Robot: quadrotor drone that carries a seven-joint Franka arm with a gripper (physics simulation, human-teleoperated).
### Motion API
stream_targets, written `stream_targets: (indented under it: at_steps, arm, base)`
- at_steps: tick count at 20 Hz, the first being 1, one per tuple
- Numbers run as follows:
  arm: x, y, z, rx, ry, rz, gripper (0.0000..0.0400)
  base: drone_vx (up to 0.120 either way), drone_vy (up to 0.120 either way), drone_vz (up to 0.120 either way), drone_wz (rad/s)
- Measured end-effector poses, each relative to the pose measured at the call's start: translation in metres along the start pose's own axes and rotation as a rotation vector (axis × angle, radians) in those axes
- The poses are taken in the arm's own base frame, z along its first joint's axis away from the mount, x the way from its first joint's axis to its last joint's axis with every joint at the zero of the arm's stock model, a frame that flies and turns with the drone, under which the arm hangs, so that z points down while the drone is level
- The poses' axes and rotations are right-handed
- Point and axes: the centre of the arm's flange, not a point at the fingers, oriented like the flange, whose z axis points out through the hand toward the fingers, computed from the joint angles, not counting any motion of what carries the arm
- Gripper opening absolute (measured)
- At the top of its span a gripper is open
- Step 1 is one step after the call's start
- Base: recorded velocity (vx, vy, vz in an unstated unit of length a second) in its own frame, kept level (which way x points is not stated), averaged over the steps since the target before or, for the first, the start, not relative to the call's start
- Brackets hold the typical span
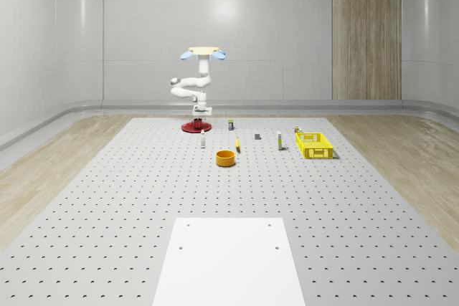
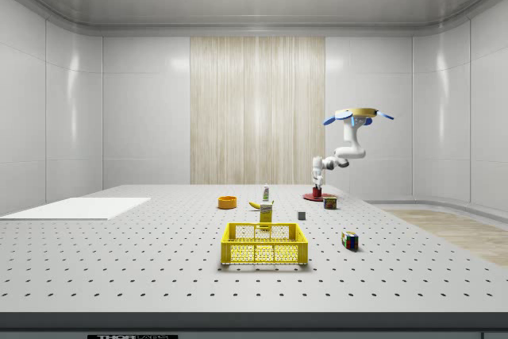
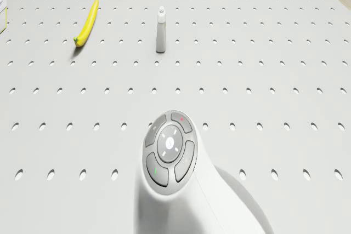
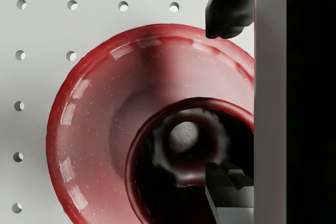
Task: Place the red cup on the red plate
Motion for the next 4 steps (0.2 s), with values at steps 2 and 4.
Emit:
stream_targets:
  at_steps: [2, 4]
  arm:
    - [0.0000, 0.0000, -0.0028, 0.000, 0.000, 0.005, 0.0377]
    - [0.0000, 0.0000, -0.0047, 0.000, 0.000, 0.008, 0.0386]
  base:
    - [0.000, 0.000, 0.000, 0.000]
    - [0.000, 0.000, 0.000, 0.000]
